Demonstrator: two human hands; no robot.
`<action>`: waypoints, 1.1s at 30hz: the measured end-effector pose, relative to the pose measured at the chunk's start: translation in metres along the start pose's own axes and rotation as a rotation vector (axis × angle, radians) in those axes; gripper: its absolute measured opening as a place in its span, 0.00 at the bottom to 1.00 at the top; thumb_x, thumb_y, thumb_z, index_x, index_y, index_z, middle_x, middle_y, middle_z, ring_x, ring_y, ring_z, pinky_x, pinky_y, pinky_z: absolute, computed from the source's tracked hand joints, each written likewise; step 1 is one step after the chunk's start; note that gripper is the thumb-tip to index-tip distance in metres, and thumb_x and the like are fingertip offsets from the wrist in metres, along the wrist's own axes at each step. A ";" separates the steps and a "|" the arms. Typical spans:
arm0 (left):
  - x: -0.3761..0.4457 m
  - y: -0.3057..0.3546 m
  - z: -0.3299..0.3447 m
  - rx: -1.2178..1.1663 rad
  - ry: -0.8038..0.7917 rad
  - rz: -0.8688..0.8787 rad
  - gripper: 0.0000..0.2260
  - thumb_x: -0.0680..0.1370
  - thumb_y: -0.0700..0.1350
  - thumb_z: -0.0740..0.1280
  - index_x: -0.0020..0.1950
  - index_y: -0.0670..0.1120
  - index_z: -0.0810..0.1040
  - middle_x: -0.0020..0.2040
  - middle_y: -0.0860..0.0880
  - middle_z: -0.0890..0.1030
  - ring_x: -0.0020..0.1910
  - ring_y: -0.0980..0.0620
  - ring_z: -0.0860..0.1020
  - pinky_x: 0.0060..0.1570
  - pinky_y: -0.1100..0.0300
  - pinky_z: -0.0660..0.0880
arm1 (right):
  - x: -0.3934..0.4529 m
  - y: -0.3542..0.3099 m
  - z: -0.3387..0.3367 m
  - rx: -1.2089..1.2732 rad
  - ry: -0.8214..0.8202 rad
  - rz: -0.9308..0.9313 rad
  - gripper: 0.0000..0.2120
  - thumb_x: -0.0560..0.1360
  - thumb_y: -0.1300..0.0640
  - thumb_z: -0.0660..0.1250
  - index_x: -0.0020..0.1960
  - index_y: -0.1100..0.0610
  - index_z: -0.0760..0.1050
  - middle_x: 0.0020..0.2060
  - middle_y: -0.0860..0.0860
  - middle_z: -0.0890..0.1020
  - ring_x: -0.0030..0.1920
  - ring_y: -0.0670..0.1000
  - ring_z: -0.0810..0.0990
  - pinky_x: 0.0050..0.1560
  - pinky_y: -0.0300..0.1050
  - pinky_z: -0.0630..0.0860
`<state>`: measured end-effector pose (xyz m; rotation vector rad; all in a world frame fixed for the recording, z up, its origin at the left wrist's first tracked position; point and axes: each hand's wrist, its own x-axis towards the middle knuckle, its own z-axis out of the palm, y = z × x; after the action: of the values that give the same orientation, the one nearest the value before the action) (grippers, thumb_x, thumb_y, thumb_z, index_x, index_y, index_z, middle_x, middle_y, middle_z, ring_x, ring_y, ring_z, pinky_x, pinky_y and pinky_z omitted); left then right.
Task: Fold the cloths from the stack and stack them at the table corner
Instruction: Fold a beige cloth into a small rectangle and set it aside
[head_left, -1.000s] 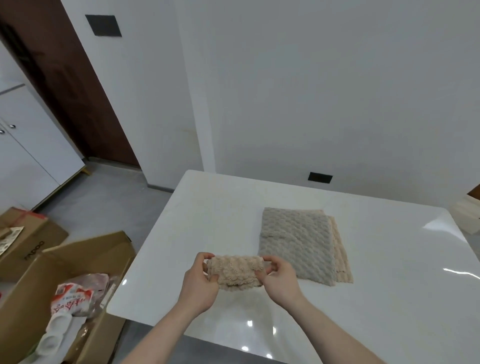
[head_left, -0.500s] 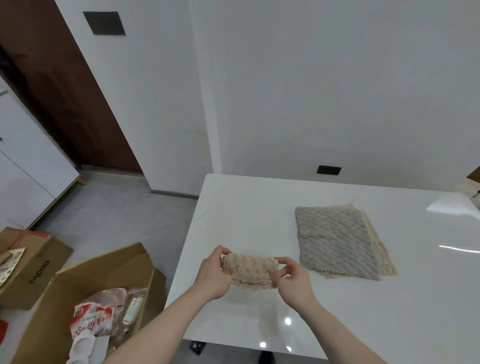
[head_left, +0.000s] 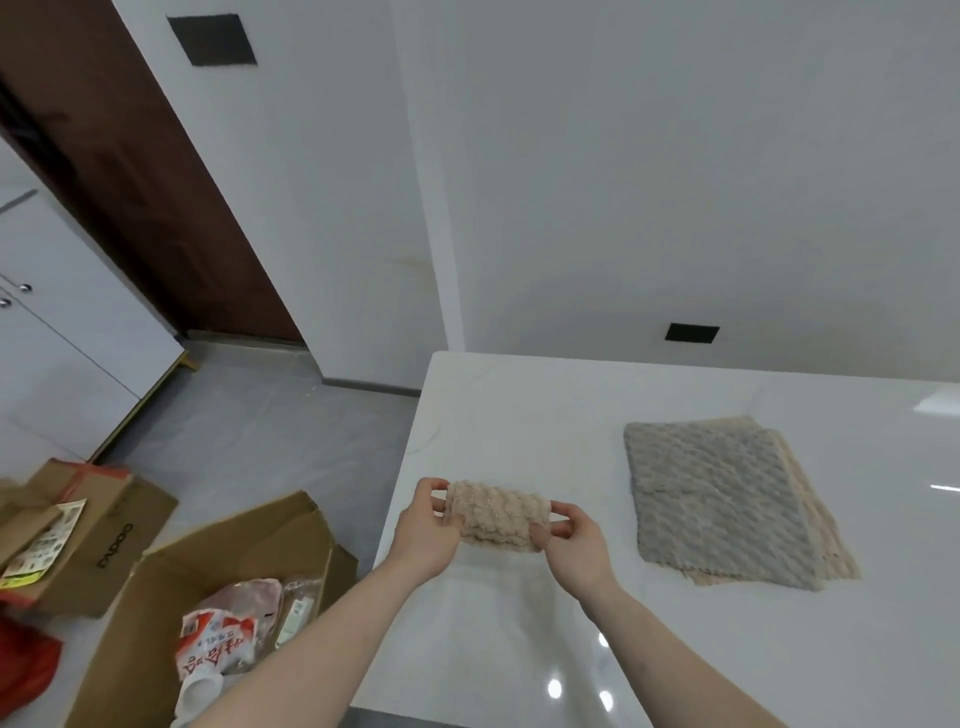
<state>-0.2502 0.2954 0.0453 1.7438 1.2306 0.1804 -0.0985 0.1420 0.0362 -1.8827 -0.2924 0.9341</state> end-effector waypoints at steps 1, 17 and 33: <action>0.006 -0.002 -0.001 -0.006 -0.008 -0.008 0.15 0.81 0.45 0.68 0.64 0.57 0.67 0.53 0.53 0.80 0.51 0.52 0.81 0.52 0.52 0.79 | 0.003 -0.002 0.003 0.006 0.002 0.012 0.14 0.75 0.57 0.73 0.58 0.47 0.78 0.43 0.49 0.87 0.46 0.47 0.85 0.45 0.42 0.79; 0.165 -0.020 -0.041 -0.038 -0.237 -0.045 0.17 0.79 0.39 0.66 0.65 0.54 0.69 0.61 0.50 0.78 0.54 0.52 0.78 0.46 0.61 0.73 | 0.094 -0.038 0.104 0.082 0.144 0.181 0.20 0.76 0.55 0.70 0.68 0.52 0.74 0.47 0.50 0.85 0.44 0.51 0.84 0.51 0.50 0.85; 0.294 -0.015 -0.018 -0.042 -0.192 -0.037 0.20 0.83 0.42 0.64 0.75 0.48 0.68 0.66 0.51 0.76 0.60 0.51 0.76 0.55 0.62 0.72 | 0.245 -0.052 0.130 -0.032 0.133 0.156 0.26 0.78 0.52 0.66 0.76 0.51 0.70 0.46 0.47 0.83 0.46 0.52 0.84 0.58 0.55 0.82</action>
<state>-0.1292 0.5390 -0.0675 1.6600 1.1099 0.0162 -0.0157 0.3910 -0.0665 -2.0088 -0.0812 0.9061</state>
